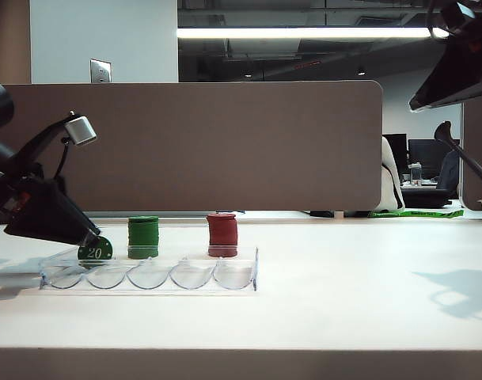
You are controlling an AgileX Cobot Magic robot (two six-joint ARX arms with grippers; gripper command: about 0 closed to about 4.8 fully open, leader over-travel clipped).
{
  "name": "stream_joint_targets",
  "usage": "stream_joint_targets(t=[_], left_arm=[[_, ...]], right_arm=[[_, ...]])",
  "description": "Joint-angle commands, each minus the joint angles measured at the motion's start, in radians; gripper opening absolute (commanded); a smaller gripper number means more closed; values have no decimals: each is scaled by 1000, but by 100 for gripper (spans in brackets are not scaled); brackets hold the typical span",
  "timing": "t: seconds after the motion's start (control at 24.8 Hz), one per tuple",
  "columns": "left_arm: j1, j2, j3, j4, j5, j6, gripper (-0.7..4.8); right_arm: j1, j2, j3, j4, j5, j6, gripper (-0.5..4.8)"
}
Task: Pick up the chip in the box and place it on the pile of chips with the same color.
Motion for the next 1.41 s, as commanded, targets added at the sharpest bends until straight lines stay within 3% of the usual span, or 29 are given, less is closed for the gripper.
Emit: stream_joint_targets(t=[0.04, 0.32, 0.48, 1.41], left_arm=[[3, 13, 5, 16, 5, 0, 238], [3, 31, 6, 43, 7, -4, 232], [3, 31, 6, 45, 6, -4, 183], [2, 39, 19, 1, 8, -26, 182]], right_arm=[[0, -2, 4, 13, 1, -1, -1], [0, -2, 4, 12, 1, -1, -1], [0, -2, 4, 13, 2, -1, -1], [0, -2, 4, 12, 2, -1, -1]])
